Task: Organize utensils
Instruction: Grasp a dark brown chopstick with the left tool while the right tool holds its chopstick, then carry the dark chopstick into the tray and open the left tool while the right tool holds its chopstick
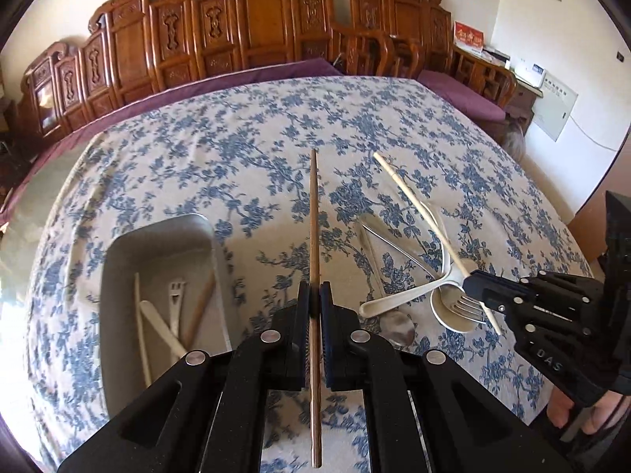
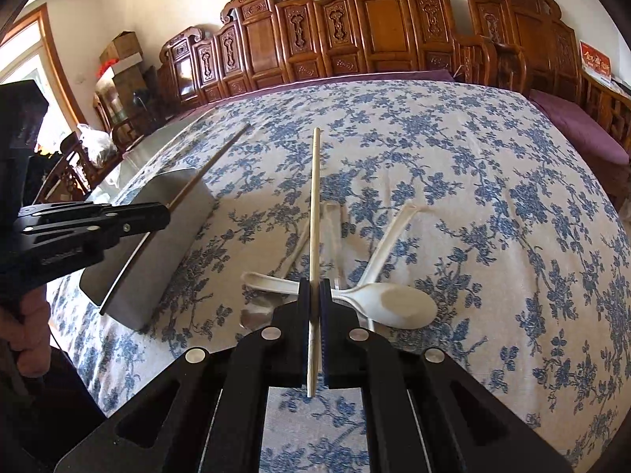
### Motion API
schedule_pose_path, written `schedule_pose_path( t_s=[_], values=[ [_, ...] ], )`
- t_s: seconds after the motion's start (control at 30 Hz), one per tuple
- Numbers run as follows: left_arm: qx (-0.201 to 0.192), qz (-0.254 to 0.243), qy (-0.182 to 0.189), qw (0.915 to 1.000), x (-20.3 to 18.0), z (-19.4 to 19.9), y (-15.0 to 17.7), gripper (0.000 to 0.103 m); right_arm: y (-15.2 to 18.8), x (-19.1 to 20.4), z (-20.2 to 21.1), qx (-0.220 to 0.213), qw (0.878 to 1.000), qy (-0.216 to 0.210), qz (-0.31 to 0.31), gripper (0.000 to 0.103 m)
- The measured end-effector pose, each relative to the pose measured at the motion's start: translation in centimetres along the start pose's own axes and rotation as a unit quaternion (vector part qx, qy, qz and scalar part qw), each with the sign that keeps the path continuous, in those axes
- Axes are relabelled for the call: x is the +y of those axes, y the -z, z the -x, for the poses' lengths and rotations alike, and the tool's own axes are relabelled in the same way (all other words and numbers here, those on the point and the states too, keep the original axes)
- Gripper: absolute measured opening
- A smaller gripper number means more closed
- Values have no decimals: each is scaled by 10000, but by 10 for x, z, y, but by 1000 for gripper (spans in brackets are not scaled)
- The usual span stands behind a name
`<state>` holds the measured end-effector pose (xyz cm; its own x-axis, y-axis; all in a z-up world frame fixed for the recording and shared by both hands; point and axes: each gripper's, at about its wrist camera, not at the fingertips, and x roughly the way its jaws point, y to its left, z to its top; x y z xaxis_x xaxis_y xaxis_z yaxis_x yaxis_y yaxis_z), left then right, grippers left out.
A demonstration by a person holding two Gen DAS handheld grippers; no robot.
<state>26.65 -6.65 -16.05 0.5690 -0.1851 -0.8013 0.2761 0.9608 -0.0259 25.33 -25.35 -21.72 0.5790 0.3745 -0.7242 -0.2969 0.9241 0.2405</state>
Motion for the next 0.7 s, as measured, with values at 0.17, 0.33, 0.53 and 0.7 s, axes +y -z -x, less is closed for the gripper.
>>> schedule_pose_path(
  t_s=[0.17, 0.33, 0.53, 0.7],
  values=[
    [-94, 16, -68, 9999, 10, 11, 4, 4, -1, 12, -4, 12, 9999, -68, 90, 6],
    [-135, 89, -121, 9998, 26, 18, 12, 4, -1, 19, -7, 29, 9998, -93, 147, 6],
    [-119, 277, -188, 9994, 47, 25, 20, 4, -1, 23, -8, 18, 9998, -95, 190, 6],
    [-92, 420, -320, 9986, 68, 28, 26, 4, 2, 27, -5, -6, 9996, -90, 253, 6]
  ],
)
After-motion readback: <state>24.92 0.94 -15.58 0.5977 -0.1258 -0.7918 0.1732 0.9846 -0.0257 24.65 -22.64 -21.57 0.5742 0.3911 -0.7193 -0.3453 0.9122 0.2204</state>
